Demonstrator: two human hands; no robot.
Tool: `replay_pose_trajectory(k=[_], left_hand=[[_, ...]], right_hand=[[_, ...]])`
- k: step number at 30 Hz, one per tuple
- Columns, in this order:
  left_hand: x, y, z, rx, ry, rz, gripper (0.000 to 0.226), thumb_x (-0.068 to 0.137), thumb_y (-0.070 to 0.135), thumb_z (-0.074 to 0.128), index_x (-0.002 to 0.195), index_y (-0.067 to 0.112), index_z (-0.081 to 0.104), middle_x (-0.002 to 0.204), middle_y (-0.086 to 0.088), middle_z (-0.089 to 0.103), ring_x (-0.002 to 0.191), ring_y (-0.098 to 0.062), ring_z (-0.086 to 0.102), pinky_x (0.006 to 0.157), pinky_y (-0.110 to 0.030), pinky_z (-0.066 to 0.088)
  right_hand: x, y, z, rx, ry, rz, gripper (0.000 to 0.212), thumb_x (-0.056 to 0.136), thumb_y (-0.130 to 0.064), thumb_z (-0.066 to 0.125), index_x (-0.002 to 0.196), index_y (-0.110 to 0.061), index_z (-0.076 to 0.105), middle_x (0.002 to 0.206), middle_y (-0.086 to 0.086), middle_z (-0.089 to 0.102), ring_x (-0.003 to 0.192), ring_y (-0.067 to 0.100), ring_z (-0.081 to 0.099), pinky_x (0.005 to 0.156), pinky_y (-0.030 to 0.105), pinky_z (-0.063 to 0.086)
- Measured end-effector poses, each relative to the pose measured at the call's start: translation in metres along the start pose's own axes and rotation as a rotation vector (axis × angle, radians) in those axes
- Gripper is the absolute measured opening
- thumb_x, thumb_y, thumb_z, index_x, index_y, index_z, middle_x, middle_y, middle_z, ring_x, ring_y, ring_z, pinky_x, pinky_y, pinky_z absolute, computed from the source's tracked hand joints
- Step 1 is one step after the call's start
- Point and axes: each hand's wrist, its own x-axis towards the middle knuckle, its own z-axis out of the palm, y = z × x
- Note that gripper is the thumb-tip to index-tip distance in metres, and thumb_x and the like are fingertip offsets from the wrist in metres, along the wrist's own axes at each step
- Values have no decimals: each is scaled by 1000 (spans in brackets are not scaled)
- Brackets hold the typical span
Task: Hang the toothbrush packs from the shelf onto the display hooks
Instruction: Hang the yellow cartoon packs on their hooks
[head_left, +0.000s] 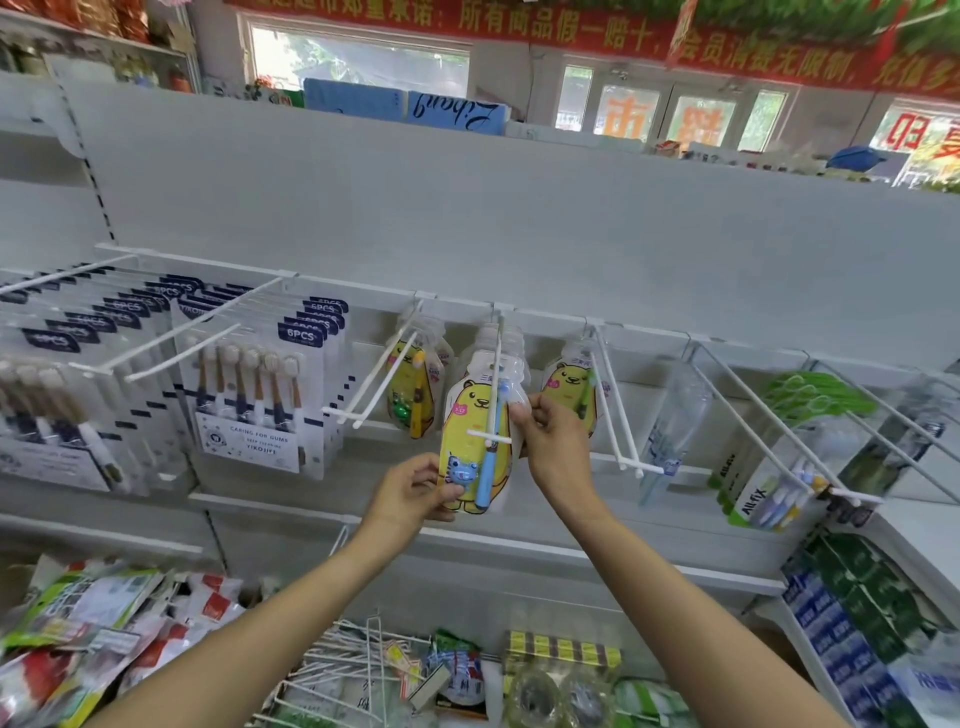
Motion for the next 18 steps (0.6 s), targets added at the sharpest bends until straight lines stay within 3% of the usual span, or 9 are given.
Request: replay_pose_trajectory(k=[9, 14, 18], left_hand=[[23, -11, 1, 30, -12, 3, 19, 83, 2, 73, 100, 8, 68, 93, -15, 72, 83, -30, 70, 67, -37, 62], [25, -12, 5, 18, -16, -3, 46, 64, 34, 81, 102, 10, 70, 93, -15, 73, 81, -28, 72, 70, -41, 62], [24, -15, 7, 39, -6, -6, 32, 72, 26, 76, 99, 11, 70, 92, -15, 73, 79, -28, 71, 72, -43, 61]], right_hand=[[23, 3, 1, -83, -20, 42, 24, 98, -27, 59, 84, -9, 65, 77, 10, 73, 74, 28, 71, 71, 51, 58], [23, -2, -1, -119, -15, 30, 26, 98, -26, 58, 87, -4, 66, 78, 14, 72, 75, 31, 70, 72, 52, 57], [20, -6, -3, -144, -14, 13, 27, 100, -27, 56, 90, -3, 66, 80, 14, 71, 77, 30, 68, 73, 50, 57]])
